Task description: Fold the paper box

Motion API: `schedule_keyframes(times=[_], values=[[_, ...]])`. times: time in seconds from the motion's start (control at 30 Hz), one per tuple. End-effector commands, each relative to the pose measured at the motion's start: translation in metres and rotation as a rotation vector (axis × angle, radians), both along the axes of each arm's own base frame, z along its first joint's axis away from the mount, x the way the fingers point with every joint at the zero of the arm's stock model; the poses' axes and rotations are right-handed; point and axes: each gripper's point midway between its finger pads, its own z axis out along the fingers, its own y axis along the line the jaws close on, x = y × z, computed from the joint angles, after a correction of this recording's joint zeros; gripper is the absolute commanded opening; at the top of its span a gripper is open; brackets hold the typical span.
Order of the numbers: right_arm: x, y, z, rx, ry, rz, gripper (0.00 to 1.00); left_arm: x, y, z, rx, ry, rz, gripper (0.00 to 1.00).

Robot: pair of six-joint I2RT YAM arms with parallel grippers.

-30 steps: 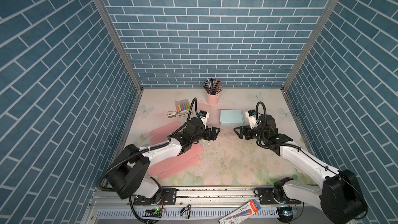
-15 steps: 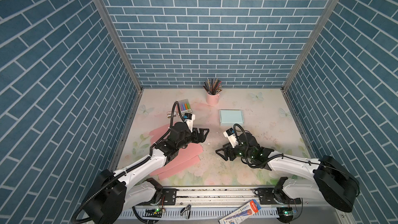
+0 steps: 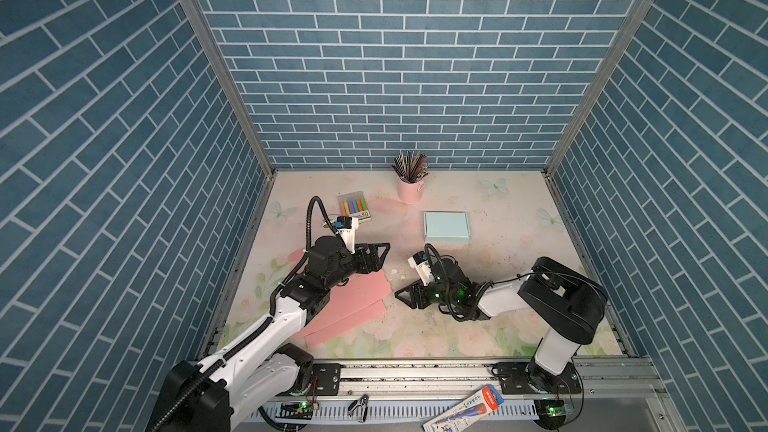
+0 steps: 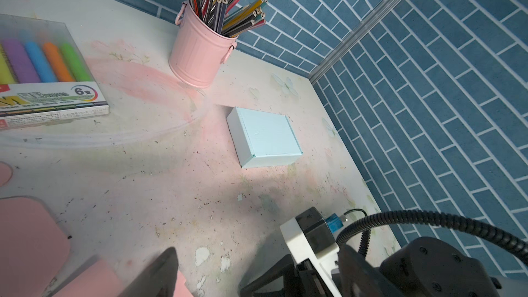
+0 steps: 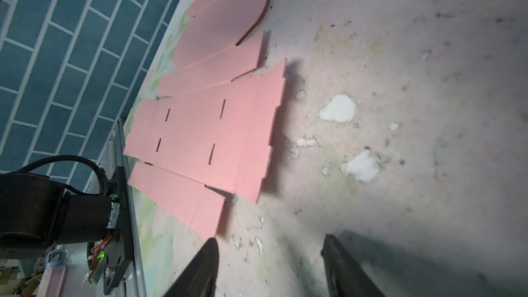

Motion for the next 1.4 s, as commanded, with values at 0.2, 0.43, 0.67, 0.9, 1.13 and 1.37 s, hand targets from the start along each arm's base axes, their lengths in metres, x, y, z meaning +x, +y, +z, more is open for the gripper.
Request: schedule_keyframes(times=[0.2, 0.43, 0.67, 0.9, 1.13, 1.37], values=[[-0.012, 0.027, -0.027, -0.021, 0.108, 0.001, 0.48, -0.003, 0.009, 0.002, 0.011, -0.012, 0.016, 0.89], [-0.011, 0.038, -0.035, -0.031, 0.118, -0.013, 0.4, -0.003, 0.008, 0.006, 0.007, -0.017, 0.011, 0.88], [-0.005, 0.04, -0.042, -0.039, 0.115, -0.034, 0.33, -0.004, 0.008, 0.005, 0.013, -0.013, 0.003, 0.88], [0.001, 0.038, -0.04, -0.042, 0.104, -0.05, 0.18, -0.006, 0.007, 0.001, 0.009, -0.008, -0.003, 0.88], [0.009, 0.024, -0.036, -0.065, 0.101, -0.053, 0.07, -0.006, 0.01, -0.002, 0.028, -0.004, 0.004, 0.88], [0.007, -0.011, -0.033, -0.16, 0.103, 0.005, 0.07, -0.006, 0.02, -0.016, 0.066, 0.012, 0.049, 0.88]])
